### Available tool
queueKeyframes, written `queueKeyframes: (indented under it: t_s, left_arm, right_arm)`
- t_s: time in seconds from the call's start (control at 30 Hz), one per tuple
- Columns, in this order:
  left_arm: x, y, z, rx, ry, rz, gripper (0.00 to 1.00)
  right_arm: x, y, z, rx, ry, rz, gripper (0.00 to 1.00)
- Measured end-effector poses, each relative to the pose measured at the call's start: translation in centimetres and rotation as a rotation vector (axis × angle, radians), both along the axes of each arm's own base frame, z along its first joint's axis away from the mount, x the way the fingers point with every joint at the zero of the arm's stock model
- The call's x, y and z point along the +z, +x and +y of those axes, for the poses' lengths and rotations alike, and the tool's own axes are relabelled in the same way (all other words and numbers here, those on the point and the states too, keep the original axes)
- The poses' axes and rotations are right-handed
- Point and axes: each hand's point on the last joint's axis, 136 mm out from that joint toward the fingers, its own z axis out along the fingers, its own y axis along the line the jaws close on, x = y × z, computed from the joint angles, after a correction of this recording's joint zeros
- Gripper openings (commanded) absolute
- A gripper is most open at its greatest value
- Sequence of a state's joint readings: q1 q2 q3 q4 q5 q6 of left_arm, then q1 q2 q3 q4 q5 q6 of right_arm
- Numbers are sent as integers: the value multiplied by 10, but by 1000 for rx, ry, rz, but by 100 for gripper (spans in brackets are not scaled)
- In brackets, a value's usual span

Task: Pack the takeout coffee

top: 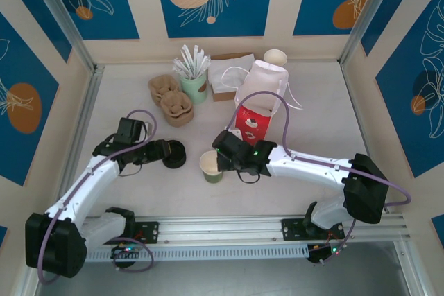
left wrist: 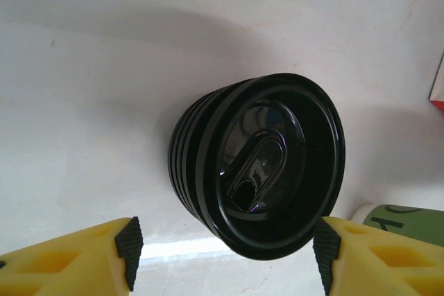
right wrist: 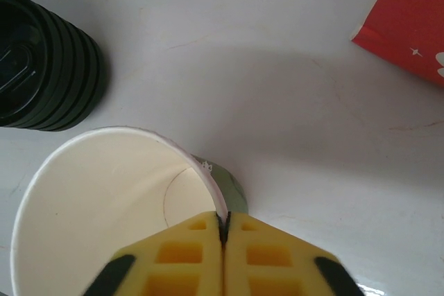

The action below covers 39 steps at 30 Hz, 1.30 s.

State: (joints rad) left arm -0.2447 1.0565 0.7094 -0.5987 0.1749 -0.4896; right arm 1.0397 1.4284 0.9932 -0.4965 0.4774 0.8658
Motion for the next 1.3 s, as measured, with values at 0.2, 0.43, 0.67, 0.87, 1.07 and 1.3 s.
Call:
queueKeyframes:
  t_s: [0.2,0.43,0.67,0.87,1.07,1.3]
  left_arm:
    - [-9,2,-3,-11,26,21,57]
    - [-13,3,-8,-30,43,28,52]
    - [-12,7,-7,-29,71,20,48]
    - [-14,12,-6,-20,94,25,41]
    - [-15,18,-6,-16,107,35,34]
    - [-20,21,-7,-16,121,51,31]
  right_arm:
    - [4,1,4,12,10,-3,34]
    - [17,4,9,21,26,-16,44]
    - [40,4,3,20,54,-37,47]
    - [68,5,3,53,94,-62,47]
    - [89,0,2,91,118,-79,47]
    - [106,0,-10,81,158,-95,48]
